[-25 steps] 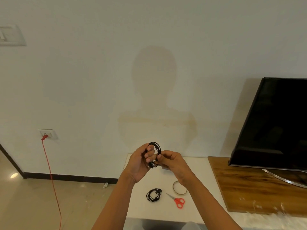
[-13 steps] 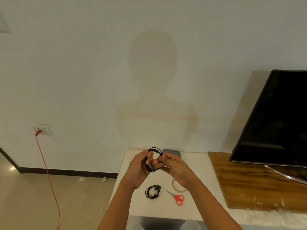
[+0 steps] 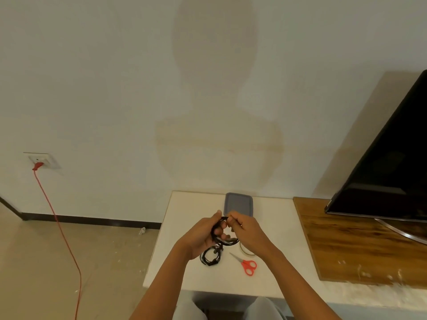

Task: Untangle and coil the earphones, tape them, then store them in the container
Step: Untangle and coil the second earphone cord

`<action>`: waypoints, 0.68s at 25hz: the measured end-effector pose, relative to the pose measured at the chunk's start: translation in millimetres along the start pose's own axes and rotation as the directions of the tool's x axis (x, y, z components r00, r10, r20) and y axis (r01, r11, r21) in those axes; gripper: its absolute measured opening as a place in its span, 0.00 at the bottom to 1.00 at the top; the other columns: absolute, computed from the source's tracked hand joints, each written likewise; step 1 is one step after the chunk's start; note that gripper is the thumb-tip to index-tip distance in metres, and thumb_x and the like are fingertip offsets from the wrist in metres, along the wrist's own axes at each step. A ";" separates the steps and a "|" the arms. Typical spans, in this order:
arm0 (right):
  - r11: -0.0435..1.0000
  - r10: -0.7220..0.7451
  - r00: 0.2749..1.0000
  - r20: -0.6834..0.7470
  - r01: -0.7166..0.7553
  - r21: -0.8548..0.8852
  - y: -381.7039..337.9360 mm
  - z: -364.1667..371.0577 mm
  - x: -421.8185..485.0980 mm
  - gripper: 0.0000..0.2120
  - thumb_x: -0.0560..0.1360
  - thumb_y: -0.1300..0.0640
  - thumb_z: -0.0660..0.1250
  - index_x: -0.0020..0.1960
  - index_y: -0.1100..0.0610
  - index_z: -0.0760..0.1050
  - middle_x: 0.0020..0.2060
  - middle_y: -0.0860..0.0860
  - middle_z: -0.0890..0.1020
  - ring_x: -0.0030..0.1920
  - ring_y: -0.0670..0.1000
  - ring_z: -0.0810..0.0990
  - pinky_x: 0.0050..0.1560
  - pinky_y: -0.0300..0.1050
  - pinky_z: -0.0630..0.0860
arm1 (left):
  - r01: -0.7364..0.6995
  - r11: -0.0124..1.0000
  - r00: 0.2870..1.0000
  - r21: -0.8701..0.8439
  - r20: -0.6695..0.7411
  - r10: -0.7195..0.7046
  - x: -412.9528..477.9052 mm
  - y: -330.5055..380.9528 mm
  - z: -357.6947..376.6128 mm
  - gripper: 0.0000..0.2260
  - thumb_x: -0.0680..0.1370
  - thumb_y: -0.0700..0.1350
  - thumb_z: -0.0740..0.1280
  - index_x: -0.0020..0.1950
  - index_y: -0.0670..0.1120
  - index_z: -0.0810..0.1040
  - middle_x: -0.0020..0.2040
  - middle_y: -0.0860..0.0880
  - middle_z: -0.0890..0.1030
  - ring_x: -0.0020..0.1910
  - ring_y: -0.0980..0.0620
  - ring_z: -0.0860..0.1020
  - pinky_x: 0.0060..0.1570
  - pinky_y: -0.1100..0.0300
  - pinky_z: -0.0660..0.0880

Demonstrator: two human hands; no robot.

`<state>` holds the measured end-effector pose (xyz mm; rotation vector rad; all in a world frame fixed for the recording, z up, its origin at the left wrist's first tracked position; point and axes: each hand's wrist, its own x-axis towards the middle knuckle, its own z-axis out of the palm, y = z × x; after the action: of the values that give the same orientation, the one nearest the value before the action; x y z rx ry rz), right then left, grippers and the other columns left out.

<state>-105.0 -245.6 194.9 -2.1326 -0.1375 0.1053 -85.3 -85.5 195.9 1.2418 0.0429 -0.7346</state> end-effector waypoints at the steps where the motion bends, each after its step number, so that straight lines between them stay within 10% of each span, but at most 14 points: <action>1: 1.000 0.003 1.000 0.009 -0.003 -0.015 7.1 -0.5 4.4 0.12 0.81 0.56 0.57 0.40 0.54 0.72 0.38 0.57 0.80 0.40 0.55 0.77 0.41 0.43 0.72 | -0.002 1.000 1.000 -0.014 -0.015 0.002 6.6 -4.0 -0.6 0.18 0.81 0.54 0.58 0.38 0.44 0.73 0.26 0.52 0.64 0.27 0.54 0.68 0.53 0.56 0.77; 11: 0.797 0.440 0.893 0.091 -0.435 0.419 105.9 26.1 39.1 0.18 0.79 0.45 0.59 0.52 0.57 0.81 0.44 0.54 0.85 0.44 0.50 0.83 0.50 0.44 0.78 | 0.110 0.993 0.917 -0.038 -0.382 -0.116 72.7 -48.0 -4.0 0.12 0.78 0.41 0.56 0.33 0.46 0.63 0.25 0.54 0.58 0.23 0.56 0.56 0.24 0.63 0.59; 17: 0.760 0.532 0.835 -0.141 -0.545 -0.354 203.3 67.1 28.3 0.08 0.75 0.55 0.66 0.52 0.58 0.77 0.48 0.54 0.82 0.52 0.55 0.76 0.53 0.49 0.77 | 0.195 0.977 0.901 0.089 -0.410 -0.142 92.9 -63.4 -21.2 0.10 0.77 0.42 0.57 0.35 0.45 0.65 0.27 0.53 0.59 0.23 0.56 0.57 0.25 0.63 0.62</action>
<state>-74.1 -293.9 -13.3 -2.5063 0.5315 0.4143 -39.5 -120.1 96.9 1.5113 0.4542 -0.6260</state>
